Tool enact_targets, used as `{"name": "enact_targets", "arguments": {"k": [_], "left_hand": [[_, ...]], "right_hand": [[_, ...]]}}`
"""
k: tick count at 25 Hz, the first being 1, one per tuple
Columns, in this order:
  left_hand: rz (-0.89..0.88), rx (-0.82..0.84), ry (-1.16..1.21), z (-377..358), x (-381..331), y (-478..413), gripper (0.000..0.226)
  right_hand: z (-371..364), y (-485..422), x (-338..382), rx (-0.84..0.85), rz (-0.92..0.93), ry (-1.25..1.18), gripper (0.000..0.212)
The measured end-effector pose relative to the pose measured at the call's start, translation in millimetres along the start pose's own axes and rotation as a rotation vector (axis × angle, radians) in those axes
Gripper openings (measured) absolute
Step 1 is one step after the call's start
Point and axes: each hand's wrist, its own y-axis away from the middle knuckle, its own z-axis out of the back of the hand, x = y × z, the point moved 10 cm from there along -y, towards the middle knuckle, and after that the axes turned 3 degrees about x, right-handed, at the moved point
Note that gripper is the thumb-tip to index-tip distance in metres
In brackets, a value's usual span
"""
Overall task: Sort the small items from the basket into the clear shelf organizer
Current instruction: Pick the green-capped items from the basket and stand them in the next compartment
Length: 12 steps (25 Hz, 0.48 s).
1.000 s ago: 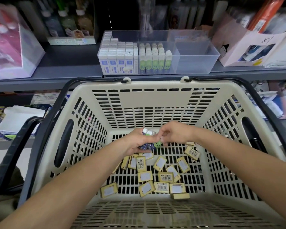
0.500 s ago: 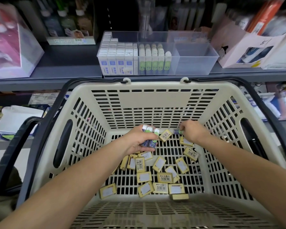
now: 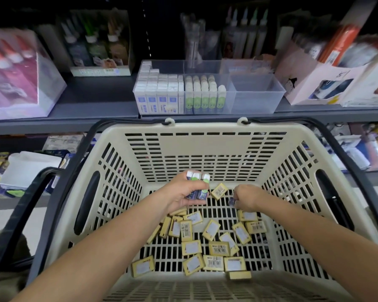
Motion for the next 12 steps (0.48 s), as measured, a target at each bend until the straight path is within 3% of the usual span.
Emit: {"name": "enact_targets", "arguments": {"k": [6, 10, 12], "left_hand": [[-0.047, -0.015, -0.027, -8.1, -18.4, 11.2, 0.029], [-0.115, -0.048, -0.152, -9.8, -38.8, 21.2, 0.028], [-0.173, -0.060, -0.229, -12.4, -53.7, 29.1, 0.030]], "right_hand": [[-2.8, 11.0, 7.4, 0.047, 0.033, 0.068, 0.033], [36.1, 31.6, 38.3, 0.057, 0.199, -0.203, 0.015], [66.9, 49.2, 54.5, 0.010, 0.305, -0.289, 0.017]]}}
